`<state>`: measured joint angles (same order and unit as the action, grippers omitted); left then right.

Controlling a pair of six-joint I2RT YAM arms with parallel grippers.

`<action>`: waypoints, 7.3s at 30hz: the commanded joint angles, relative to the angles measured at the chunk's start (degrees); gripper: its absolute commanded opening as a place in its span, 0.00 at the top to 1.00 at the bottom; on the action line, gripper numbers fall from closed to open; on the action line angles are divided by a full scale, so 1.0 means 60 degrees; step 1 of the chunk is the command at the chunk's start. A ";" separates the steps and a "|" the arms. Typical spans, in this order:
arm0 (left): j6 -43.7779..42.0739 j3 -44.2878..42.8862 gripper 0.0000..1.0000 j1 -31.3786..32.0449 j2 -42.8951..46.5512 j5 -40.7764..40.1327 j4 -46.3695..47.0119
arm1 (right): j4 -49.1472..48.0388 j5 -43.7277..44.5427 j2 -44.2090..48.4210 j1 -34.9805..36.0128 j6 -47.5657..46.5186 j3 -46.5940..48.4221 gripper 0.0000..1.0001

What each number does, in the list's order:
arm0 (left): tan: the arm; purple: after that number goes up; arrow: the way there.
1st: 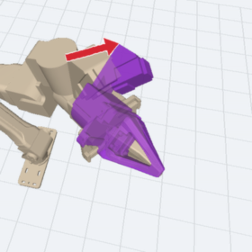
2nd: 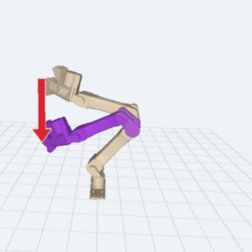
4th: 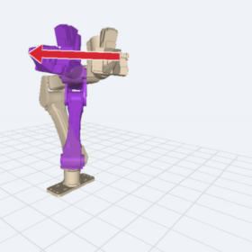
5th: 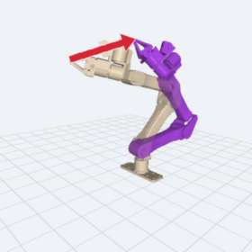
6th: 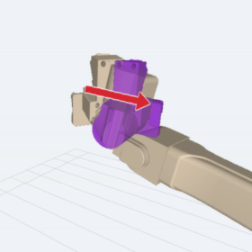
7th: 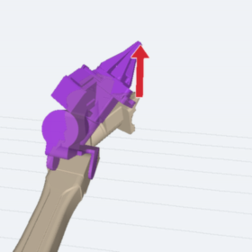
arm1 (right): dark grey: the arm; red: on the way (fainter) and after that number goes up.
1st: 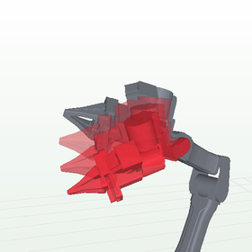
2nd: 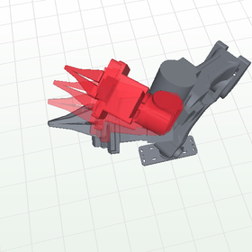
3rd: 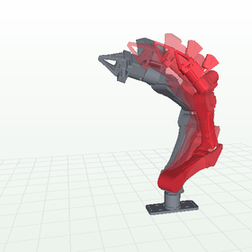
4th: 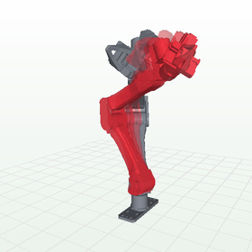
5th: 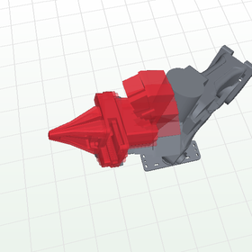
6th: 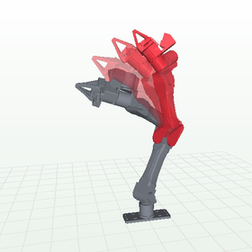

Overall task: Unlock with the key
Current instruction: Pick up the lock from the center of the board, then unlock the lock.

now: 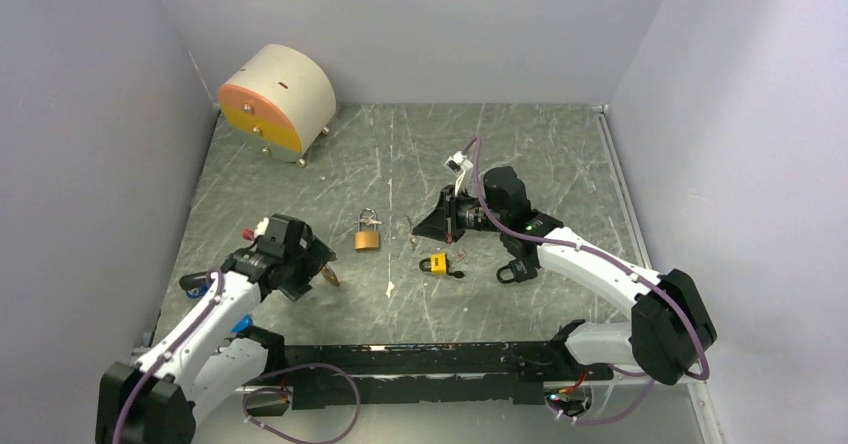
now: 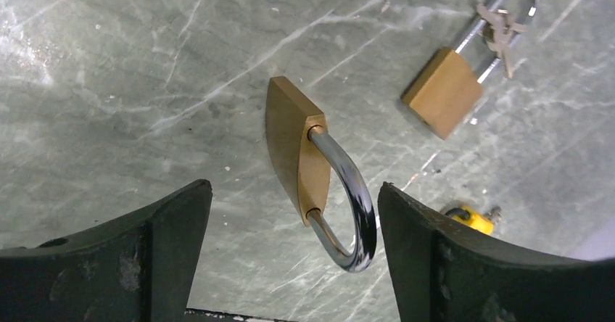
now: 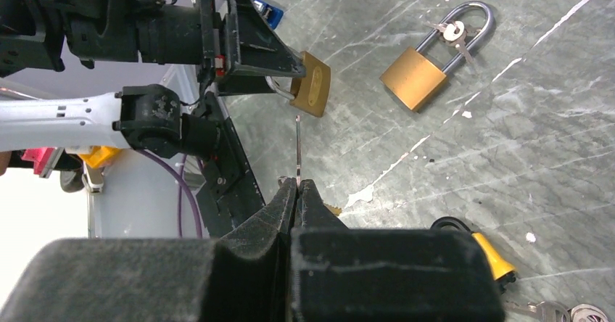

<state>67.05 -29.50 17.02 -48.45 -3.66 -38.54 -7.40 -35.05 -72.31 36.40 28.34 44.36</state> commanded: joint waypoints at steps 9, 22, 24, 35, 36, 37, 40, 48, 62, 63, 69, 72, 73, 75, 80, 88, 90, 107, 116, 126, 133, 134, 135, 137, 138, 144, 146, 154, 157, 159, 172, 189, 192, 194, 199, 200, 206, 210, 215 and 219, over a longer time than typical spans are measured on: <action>0.2277 -0.1414 0.37 0.2091 -0.2463 -0.2583 -0.1048 | -0.0333 0.0018 -0.0062 -0.0022 -0.0092 0.0003 1.00; 0.1338 -0.1023 0.84 0.2818 -0.3299 -0.3443 0.0956 | -0.0197 0.0081 0.0107 -0.0114 -0.0225 -0.0069 1.00; 0.0809 -0.0942 0.95 0.2833 -0.3255 -0.3578 0.1360 | -0.0161 0.0077 0.0114 -0.0132 -0.0269 -0.0062 1.00; -0.5974 -0.1223 0.98 0.2833 -0.3436 -0.0850 0.4043 | -0.0199 -0.0044 0.0013 -0.0205 -0.0354 -0.0147 1.00; -0.6119 -0.1310 0.97 0.2833 -0.3519 -0.0744 0.3843 | -0.0213 -0.0058 -0.0003 -0.0218 -0.0325 -0.0163 1.00; -0.6195 -0.1390 0.97 0.2833 -0.3592 -0.0768 0.3576 | -0.0196 -0.0074 -0.0014 -0.0213 -0.0323 -0.0159 1.00; -0.6611 -0.1485 0.97 0.2833 -0.3760 -0.0593 0.3115 | -0.0118 -0.0052 -0.0004 -0.0232 -0.0334 -0.0164 1.00; -0.6255 -0.0900 0.52 0.2833 -0.3880 -0.0426 0.4128 | -0.0152 -0.0190 -0.0222 -0.0229 -0.0198 -0.0123 1.00; -0.4281 0.0700 0.55 0.3981 -0.2419 -0.3438 0.5419 | -0.0012 -0.0253 -0.0301 -0.0233 0.0168 0.0124 1.00; -0.4202 0.0767 0.55 0.4020 -0.2415 -0.3500 0.5454 | 0.0001 -0.0265 -0.0335 -0.0235 0.0171 0.0129 1.00; -0.3699 0.0938 0.57 0.4393 -0.2607 -0.4097 0.5284 | 0.0115 -0.0326 -0.0491 -0.0237 0.0195 0.0331 1.00; -0.3784 0.0985 0.60 0.4415 -0.2686 -0.4121 0.5595 | 0.0134 -0.0289 -0.0472 -0.0228 0.0211 0.0355 1.00; -0.3895 0.0958 0.61 0.4424 -0.2754 -0.4096 0.5678 | 0.0145 -0.0282 -0.0472 -0.0236 0.0213 0.0356 1.00; -0.4065 0.0765 0.62 0.4415 -0.3015 -0.4096 0.5710 | 0.0220 -0.0285 -0.0482 -0.0237 0.0193 0.0381 1.00; -0.4367 0.0329 0.77 0.4418 -0.3876 -0.4130 0.5961 | 0.0295 -0.0256 -0.0385 -0.0236 0.0126 0.0461 1.00; -0.5210 -0.0987 0.97 0.4200 -0.2847 -0.3018 0.4882 | 0.0543 -0.0203 -0.0079 -0.0297 -0.0108 0.0531 1.00; -0.5596 -0.1647 0.97 0.3828 -0.2349 -0.1772 0.4200 | 0.0565 -0.0446 0.0050 -0.0355 -0.0189 0.0552 1.00; -0.5759 -0.7729 0.98 0.2129 -0.2933 0.9214 0.0066 | -0.2610 -0.5788 0.0927 -0.0170 0.2759 0.0794 1.00; -0.5432 -0.7755 0.97 0.2117 -0.3159 1.0876 0.1018 | -0.1666 -0.5943 0.1375 -0.0133 0.1879 0.0865 1.00; -0.5532 -0.7927 0.98 0.2122 -0.3205 1.0946 0.0953 | -0.0295 -0.5189 0.1487 -0.0131 0.0522 0.1103 1.00; -0.5761 -0.7823 0.98 0.2122 -0.3050 1.0932 0.0818 | -0.1181 -0.4525 0.1653 -0.0136 0.1184 0.1001 1.00; -0.5816 -0.7820 0.97 0.2118 -0.3013 1.0902 0.0802 | -0.1303 -0.4535 0.1621 -0.0137 0.1269 0.1019 1.00; -0.5844 -0.7816 0.97 0.2128 -0.3003 1.0896 0.0770 | -0.1360 -0.4536 0.1571 -0.0138 0.1340 0.1039 1.00; -0.5842 -0.7767 0.98 0.2129 -0.2991 1.0945 0.0819 | -0.1306 -0.4502 0.1478 -0.0147 0.1347 0.1119 1.00; -0.5855 -0.7749 0.97 0.2129 -0.2981 1.0969 0.0817 | -0.1278 -0.4457 0.1473 -0.0142 0.1329 0.1164 1.00; -0.6033 -0.7581 0.97 0.2130 -0.2824 1.0901 0.0667 | -0.1223 -0.4365 0.1399 -0.0192 0.1403 0.1257 1.00; -0.6136 -0.7592 0.97 0.2130 -0.2757 1.0852 0.0573 | -0.1326 -0.4385 0.1374 -0.0241 0.1515 0.1149 1.00; -0.6396 -0.7599 0.98 0.2121 -0.2707 1.0779 0.0185 | -0.1113 -0.4434 0.1593 -0.0441 0.1221 0.1076 1.00; -0.6193 -0.7454 0.97 0.2130 -0.2721 1.0888 0.0505 | -0.1275 -0.4489 0.1544 -0.0443 0.1338 0.1121 1.00; -0.6006 -0.7341 0.97 0.2126 -0.2747 1.0922 0.0821 | -0.1596 -0.4514 0.1432 -0.0454 0.1583 0.1090 1.00; -0.5114 -0.6569 0.98 0.2124 -0.2679 1.0643 0.2115 | -0.2566 -0.3814 0.0898 -0.0443 0.2917 0.1202 1.00; -0.5525 -0.6356 0.97 0.2305 -0.2850 1.0958 0.2002 | -0.3022 -0.3372 -0.0135 -0.0663 0.4390 0.2134 1.00; -0.5511 -0.6297 0.97 0.2314 -0.2797 1.0843 0.2268 | -0.4621 -0.3061 -0.0079 -0.0758 0.5628 0.1612 1.00; -0.5303 -0.6190 0.97 0.2320 -0.2769 1.0817 0.2781 | -0.5716 -0.2839 0.0008 -0.0786 0.6383 0.1276 1.00; -0.4694 -0.5882 0.97 0.2386 -0.2836 1.0984 0.4039 | -0.6075 -0.2537 -0.0147 -0.0781 0.7228 0.1314 1.00; -0.4694 -0.5912 0.97 0.2416 -0.2879 1.0958 0.4011 | -0.6240 -0.2444 -0.0142 -0.0787 0.7387 0.1320 1.00; -0.5087 -0.6120 0.97 0.2513 -0.2934 1.0756 0.3942 | -0.7958 -0.2433 -0.0439 -0.0895 0.9570 0.0969 1.00; -0.5429 -0.6361 0.97 0.2523 -0.2995 1.0458 0.4281 | -1.1375 -0.2139 -0.1106 -0.0996 1.2534 0.0126 1.00; -0.5432 -0.6476 0.98 0.2476 -0.2946 1.0104 0.5088 | -1.2835 -0.1525 -0.1392 -0.0999 1.3824 -0.0517 1.00; -0.5363 -0.6495 0.98 0.2333 -0.2918 1.0486 0.5818 | -1.2041 -0.1323 -0.1071 -0.0948 1.3418 -0.0512 1.00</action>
<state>36.93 -66.57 28.64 -65.91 54.15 -11.38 -73.97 -57.34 -81.45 30.17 103.42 39.40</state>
